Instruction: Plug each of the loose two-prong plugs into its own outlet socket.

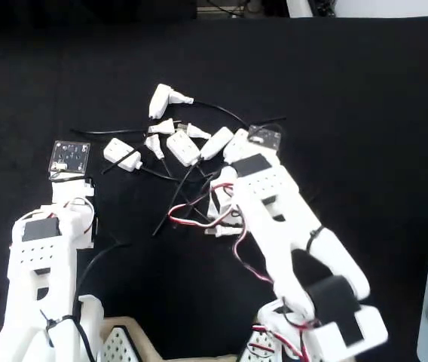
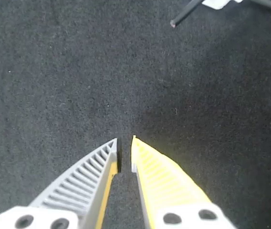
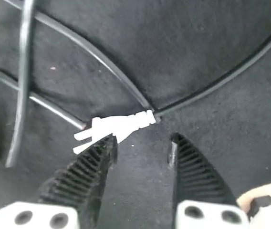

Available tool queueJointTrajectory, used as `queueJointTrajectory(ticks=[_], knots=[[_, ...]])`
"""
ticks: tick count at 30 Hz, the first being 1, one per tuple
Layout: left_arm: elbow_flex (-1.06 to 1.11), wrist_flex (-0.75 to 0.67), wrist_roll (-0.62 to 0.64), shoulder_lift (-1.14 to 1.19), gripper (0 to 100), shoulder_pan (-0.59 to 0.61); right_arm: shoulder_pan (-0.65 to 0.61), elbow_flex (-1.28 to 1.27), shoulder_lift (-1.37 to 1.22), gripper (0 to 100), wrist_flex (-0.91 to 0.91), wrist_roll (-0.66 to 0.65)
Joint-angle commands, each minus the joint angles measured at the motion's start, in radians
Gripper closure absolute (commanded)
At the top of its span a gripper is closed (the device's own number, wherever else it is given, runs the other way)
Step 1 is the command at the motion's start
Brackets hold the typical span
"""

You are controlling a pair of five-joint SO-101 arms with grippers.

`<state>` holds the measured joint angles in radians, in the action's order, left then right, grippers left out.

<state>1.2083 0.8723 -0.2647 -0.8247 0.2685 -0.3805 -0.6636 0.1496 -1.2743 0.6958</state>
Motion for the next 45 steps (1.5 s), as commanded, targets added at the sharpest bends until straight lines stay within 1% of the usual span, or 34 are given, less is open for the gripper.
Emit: queueJointTrajectory(ticks=[1,8,19,29,36,42,45], knots=[[-0.007,-0.017,0.005,-0.018,93,0.008,-0.011,0.05,-0.047,82.5,0.041,0.017],[-0.007,-0.017,0.005,-0.018,93,0.008,-0.006,0.051,-0.168,82.8,0.127,0.017],[-0.007,-0.017,0.005,-0.018,93,0.008,-0.006,0.028,-0.193,82.8,0.115,0.014],[-0.007,-0.017,0.005,-0.018,93,0.008,-0.005,0.173,-0.193,82.5,-0.08,0.011],[-0.007,-0.017,0.005,-0.018,93,0.008,0.003,0.183,-0.193,82.5,-0.081,0.014],[-0.007,-0.017,0.005,-0.018,93,0.008,0.081,0.219,-0.2,82.5,-0.081,0.014],[-0.007,-0.017,0.005,-0.018,93,0.008,0.1,0.216,-0.199,82.5,-0.083,0.014]])
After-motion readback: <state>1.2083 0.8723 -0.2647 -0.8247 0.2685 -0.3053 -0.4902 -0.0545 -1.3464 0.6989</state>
